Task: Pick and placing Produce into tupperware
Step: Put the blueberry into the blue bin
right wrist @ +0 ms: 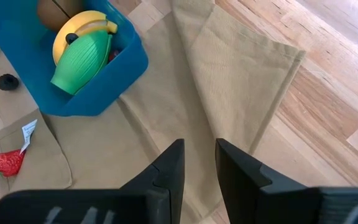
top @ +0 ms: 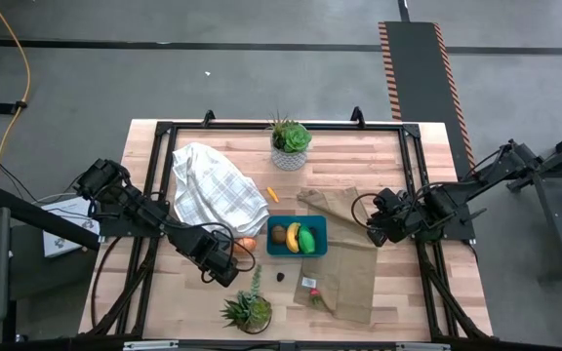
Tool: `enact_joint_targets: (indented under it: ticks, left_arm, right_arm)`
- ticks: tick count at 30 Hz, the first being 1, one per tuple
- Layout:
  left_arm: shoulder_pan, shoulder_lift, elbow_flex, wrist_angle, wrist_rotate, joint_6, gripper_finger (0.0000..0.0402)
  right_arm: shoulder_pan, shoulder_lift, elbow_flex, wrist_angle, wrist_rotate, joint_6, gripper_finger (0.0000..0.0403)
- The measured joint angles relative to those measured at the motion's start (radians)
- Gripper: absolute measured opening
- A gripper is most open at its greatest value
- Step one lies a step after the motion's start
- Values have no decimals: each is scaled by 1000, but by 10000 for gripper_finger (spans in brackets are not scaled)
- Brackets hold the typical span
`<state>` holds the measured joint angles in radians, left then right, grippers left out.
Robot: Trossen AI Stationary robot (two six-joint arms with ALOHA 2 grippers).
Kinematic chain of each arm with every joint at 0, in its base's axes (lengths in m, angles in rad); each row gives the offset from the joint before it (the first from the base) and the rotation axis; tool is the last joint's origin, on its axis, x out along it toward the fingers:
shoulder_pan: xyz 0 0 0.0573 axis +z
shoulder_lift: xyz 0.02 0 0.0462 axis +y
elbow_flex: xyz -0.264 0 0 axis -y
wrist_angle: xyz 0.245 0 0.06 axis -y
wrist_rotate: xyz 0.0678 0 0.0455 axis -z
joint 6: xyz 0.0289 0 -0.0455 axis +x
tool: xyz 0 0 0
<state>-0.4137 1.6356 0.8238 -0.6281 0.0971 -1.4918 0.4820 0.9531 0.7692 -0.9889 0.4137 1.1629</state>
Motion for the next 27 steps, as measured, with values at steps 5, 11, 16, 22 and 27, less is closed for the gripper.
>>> enact_joint_targets:
  ticks: [5,11,16,22,27]
  left_arm:
    - [0,1,0,0,0,5,126]
    - [0,1,-1,-1,12,19,126]
    - [0,2,-1,-4,15,22,116]
    - [0,2,-3,-12,15,21,72]
    - [0,2,-2,-14,19,21,46]
  right_arm:
    - [0,0,0,0,1,-1,81]
    - [0,0,0,0,2,-2,81]
    - [0,0,0,-1,3,-12,81]
    - [0,0,0,-1,3,-17,81]
    - [0,0,0,-1,3,-18,81]
